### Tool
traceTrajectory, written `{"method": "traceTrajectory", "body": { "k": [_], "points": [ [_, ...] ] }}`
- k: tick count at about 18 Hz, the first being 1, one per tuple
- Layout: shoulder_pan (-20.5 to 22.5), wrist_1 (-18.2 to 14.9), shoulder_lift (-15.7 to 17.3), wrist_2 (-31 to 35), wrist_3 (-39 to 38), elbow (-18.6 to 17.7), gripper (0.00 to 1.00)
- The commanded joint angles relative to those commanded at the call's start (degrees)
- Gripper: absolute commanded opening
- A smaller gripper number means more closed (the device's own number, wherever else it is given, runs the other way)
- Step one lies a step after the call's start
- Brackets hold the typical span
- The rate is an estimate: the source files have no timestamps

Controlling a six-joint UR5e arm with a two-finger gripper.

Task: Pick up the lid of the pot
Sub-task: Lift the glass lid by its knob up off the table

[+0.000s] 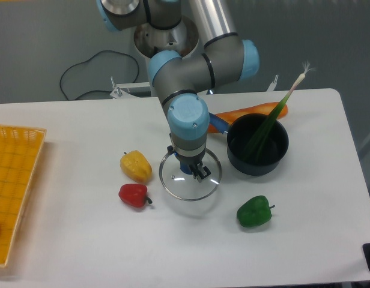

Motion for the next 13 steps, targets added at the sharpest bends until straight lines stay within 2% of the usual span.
{"method": "traceTrajectory", "body": {
  "k": [6,10,13],
  "points": [
    [1.1,-1.1,1.1,0.0,0.2,1.2,0.47],
    [1.8,-3.3,1.8,0.1,0.4,1.9,0.47],
    [1.8,-3.3,1.8,0.0,0.4,2.3,0.47]
  ]
}}
